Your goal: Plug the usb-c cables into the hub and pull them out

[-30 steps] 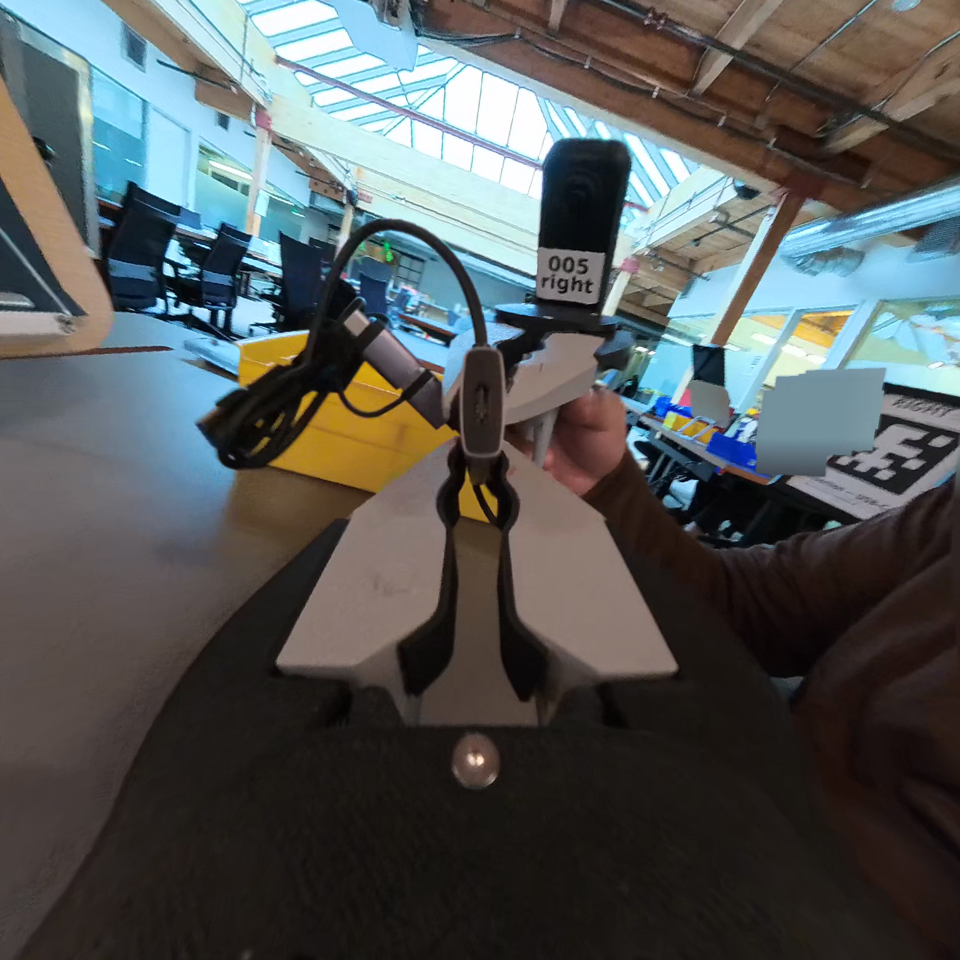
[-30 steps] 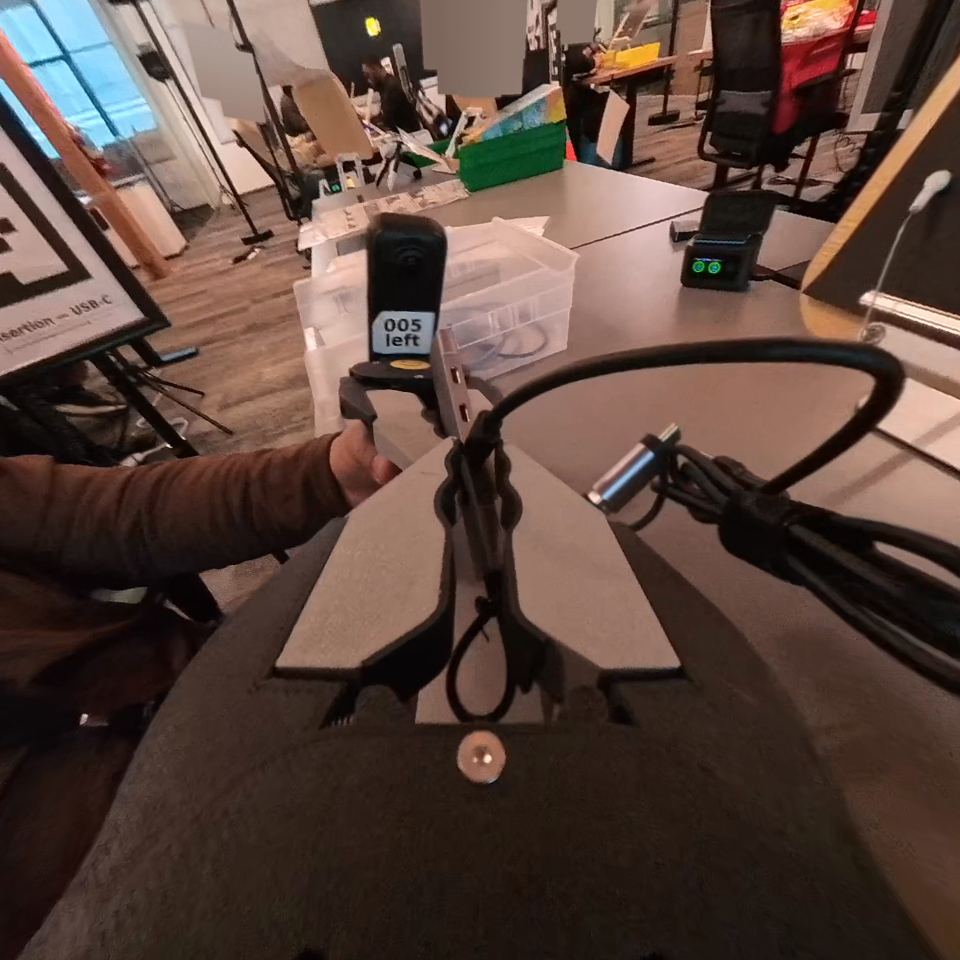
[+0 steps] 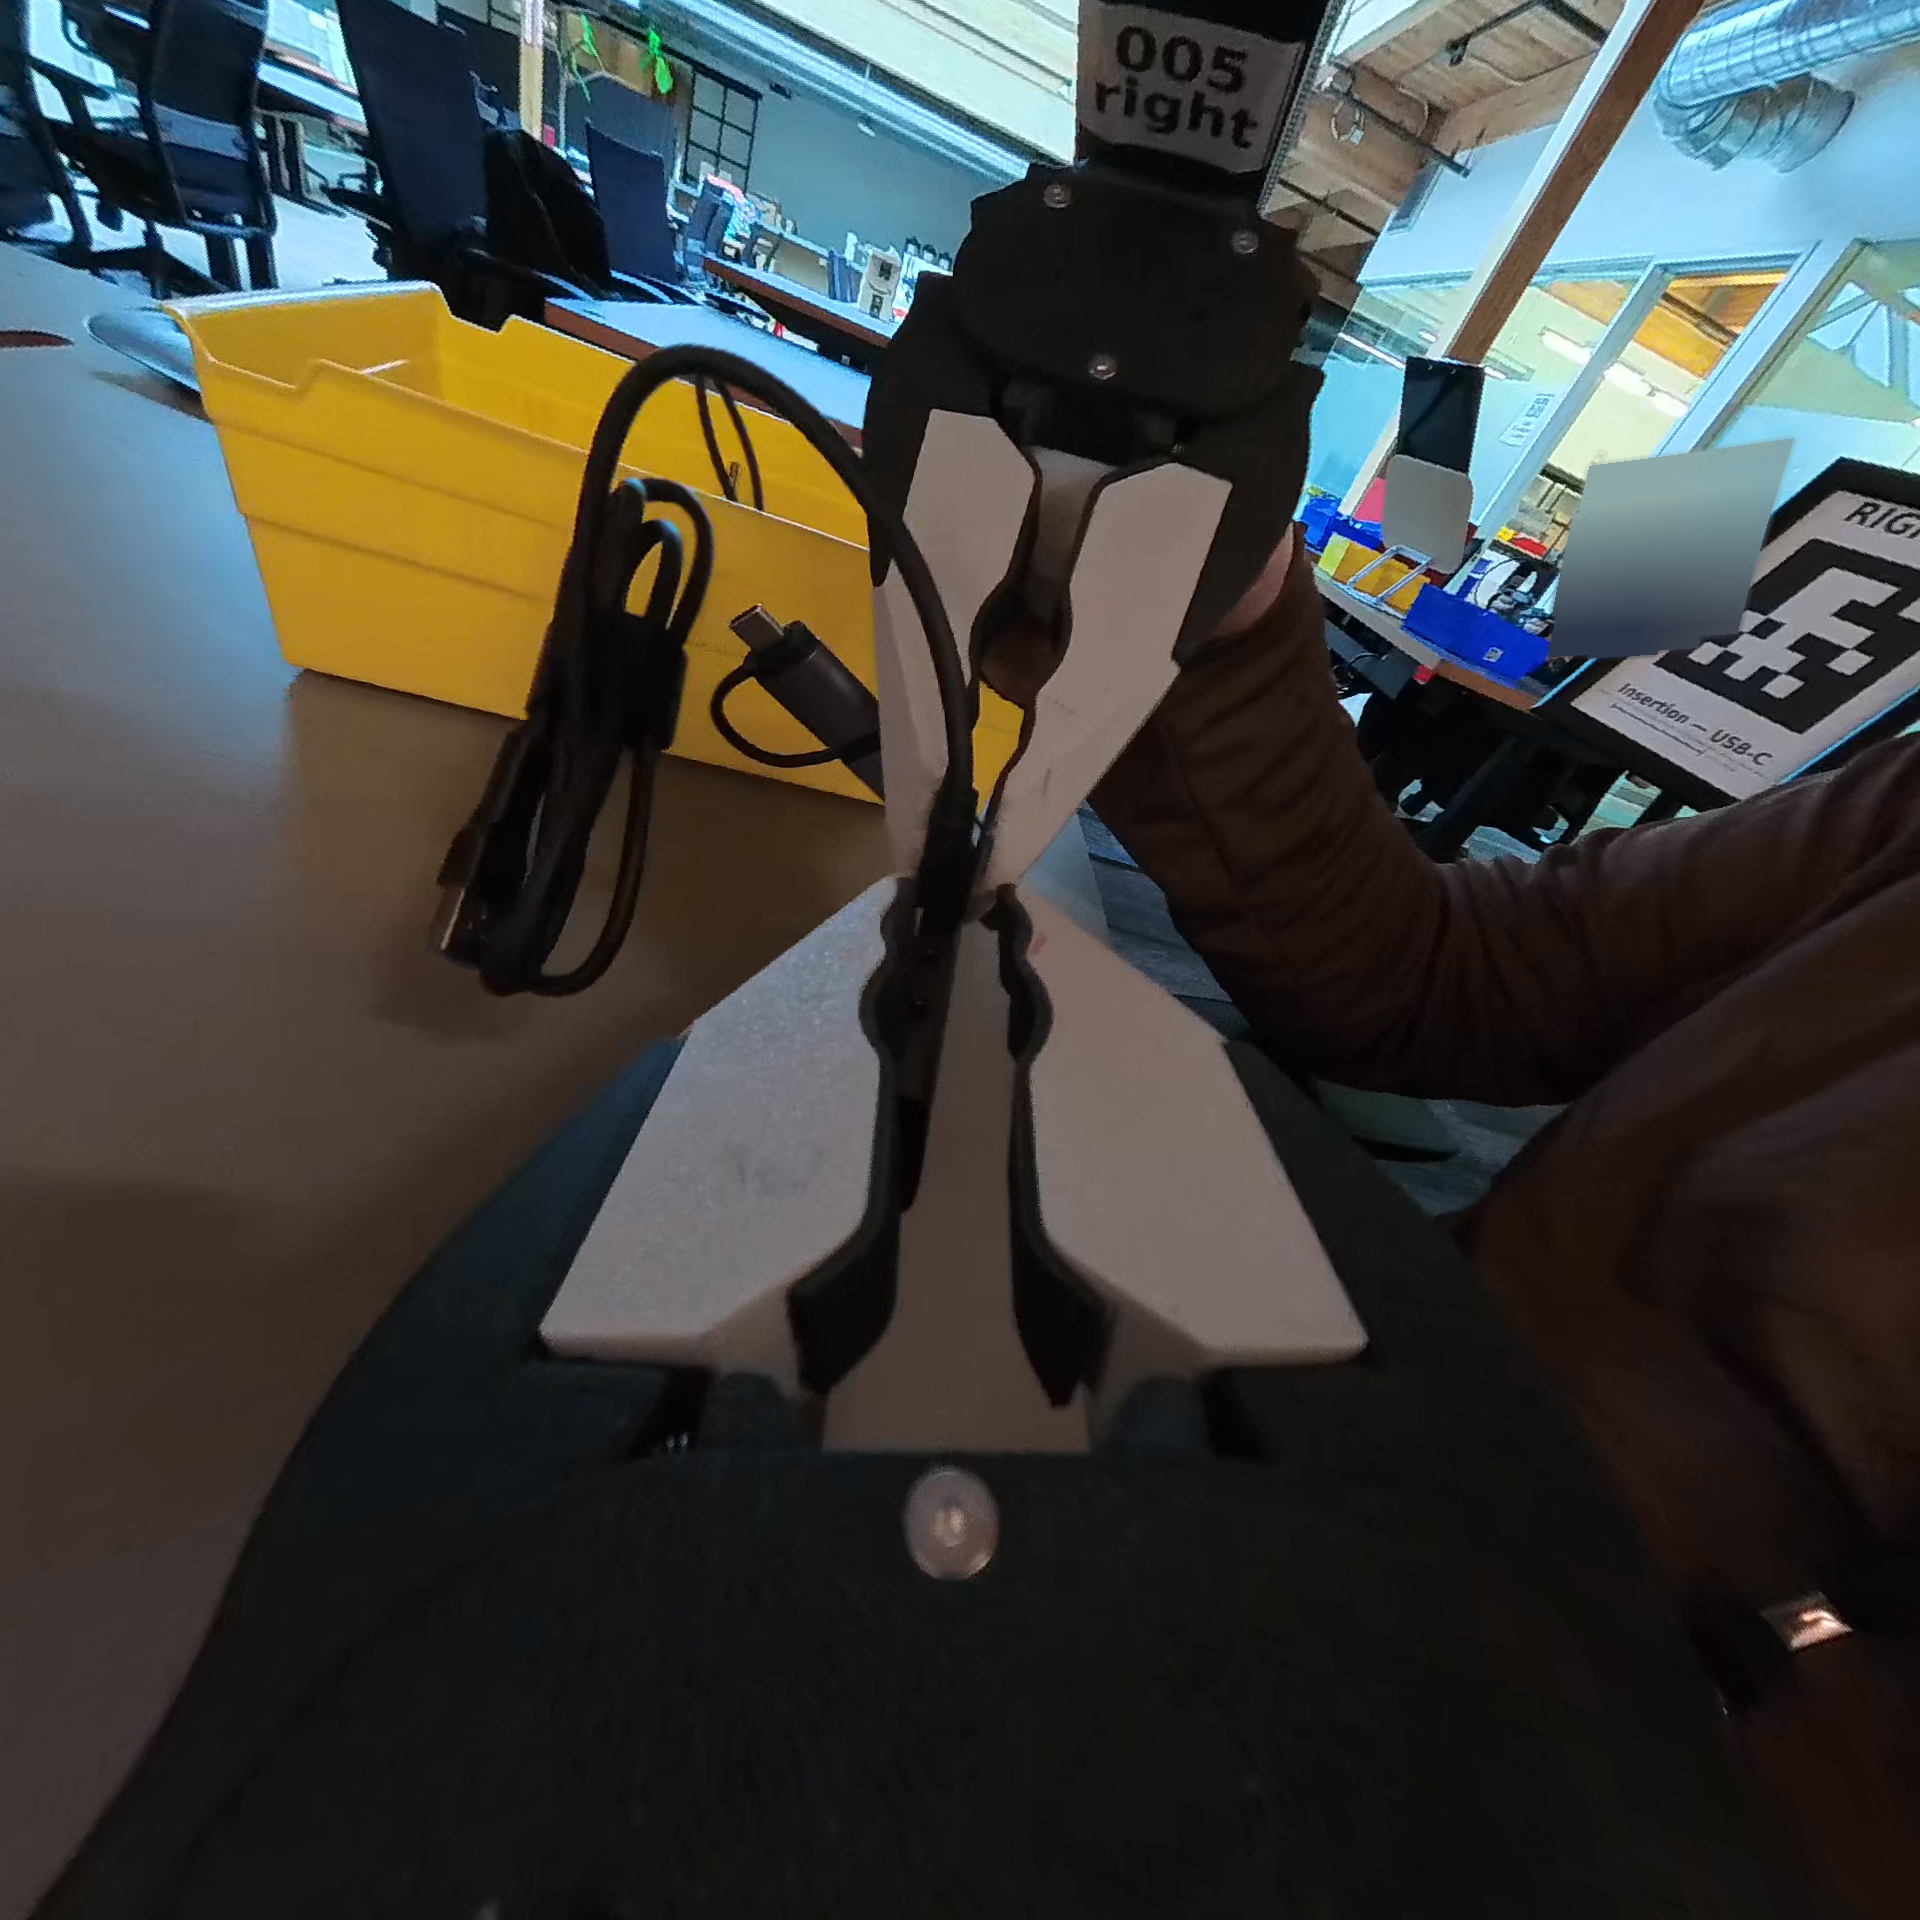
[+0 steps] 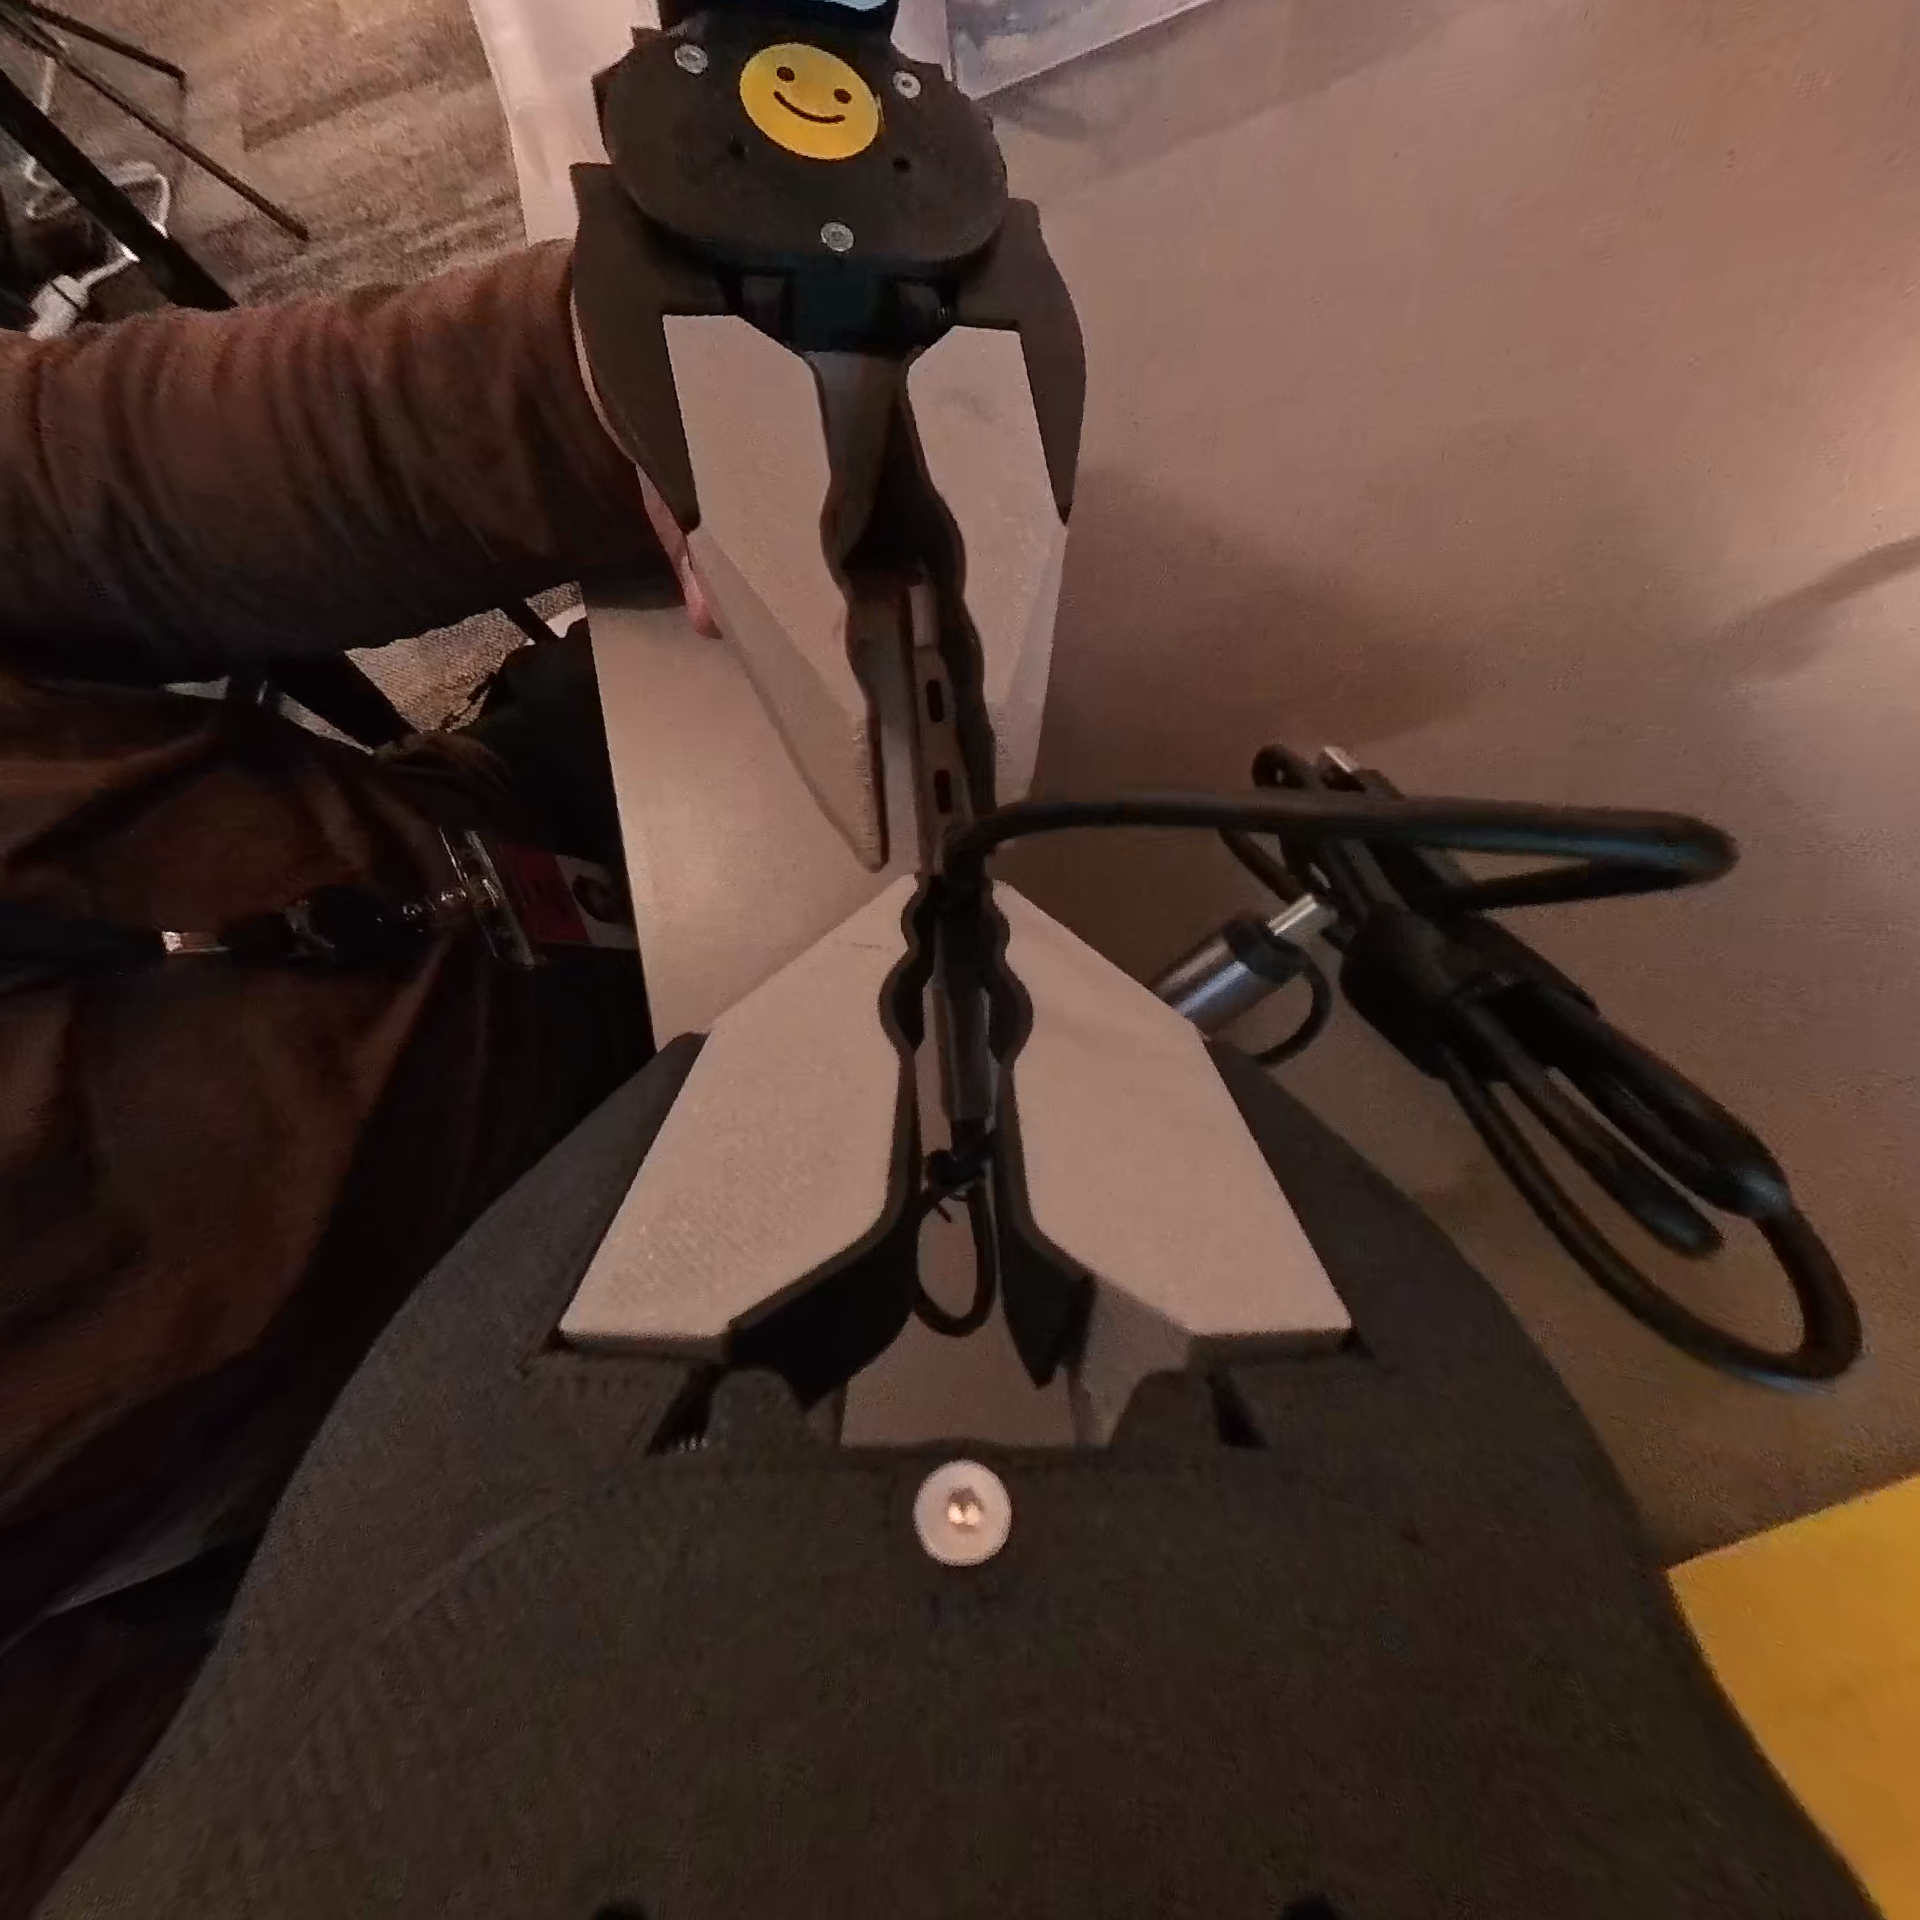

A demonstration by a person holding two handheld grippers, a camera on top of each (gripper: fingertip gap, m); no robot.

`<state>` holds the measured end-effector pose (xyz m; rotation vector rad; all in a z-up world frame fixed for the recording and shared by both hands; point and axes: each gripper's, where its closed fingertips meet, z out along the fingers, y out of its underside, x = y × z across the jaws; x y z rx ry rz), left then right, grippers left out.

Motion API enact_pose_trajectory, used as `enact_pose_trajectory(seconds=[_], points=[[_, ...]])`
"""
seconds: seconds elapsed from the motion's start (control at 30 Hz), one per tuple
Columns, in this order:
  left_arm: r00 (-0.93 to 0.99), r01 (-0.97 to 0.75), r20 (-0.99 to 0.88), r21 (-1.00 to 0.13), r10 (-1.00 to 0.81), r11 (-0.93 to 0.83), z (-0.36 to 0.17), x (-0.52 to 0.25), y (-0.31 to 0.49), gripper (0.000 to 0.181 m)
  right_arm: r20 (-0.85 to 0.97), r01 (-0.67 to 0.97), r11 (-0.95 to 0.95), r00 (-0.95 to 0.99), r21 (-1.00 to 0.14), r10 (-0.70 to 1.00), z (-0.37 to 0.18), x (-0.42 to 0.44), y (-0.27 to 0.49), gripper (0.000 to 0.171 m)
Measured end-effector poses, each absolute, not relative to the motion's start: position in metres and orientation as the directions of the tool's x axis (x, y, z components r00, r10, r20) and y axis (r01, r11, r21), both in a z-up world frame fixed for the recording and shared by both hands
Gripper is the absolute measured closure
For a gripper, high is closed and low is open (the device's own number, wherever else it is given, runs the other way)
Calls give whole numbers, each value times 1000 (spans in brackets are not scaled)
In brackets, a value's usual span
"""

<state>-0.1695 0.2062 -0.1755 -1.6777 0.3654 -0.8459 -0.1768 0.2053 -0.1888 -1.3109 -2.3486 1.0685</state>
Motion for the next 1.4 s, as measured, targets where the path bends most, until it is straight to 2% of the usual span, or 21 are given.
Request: enact_pose_trajectory(seconds=[0.1, 0.3, 0.5, 0.73, 0.8, 0.93, 1.1, 1.4], points=[[673, 215, 356, -933, -648, -289, -173, -168, 205, 155, -130, 624, 323, -569, -712, 812, -185, -177, 204, 166], [686, 194, 323, -945, -652, -265, -172, -169, 203, 170, -153, 615, 310, -582, -725, 799, -182, -176, 200, 166], [653, 185, 345, -936, -674, -300, -175, -161, 199, 153, -135, 621, 331, -582, -710, 802, -186, -174, 203, 166], [667, 188, 345, -936, -660, -299, -176, -165, 201, 153, -154, 596, 309, -599, -741, 785, -178, -170, 199, 166], [665, 185, 347, -934, -661, -304, -177, -164, 201, 154, -157, 583, 296, -602, -756, 783, -174, -171, 199, 166], [656, 159, 328, -941, -680, -300, -177, -162, 198, 175, -160, 582, 300, -609, -756, 777, -177, -175, 196, 165], [701, 92, 262, -956, -664, -280, -181, -167, 200, 174, -116, 559, 317, -605, -766, 787, -178, -180, 198, 164], [679, 218, 339, -940, -652, -261, -165, -179, 200, 174, -88, 417, 235, -624, -878, 777, -159, -196, 196, 161]])
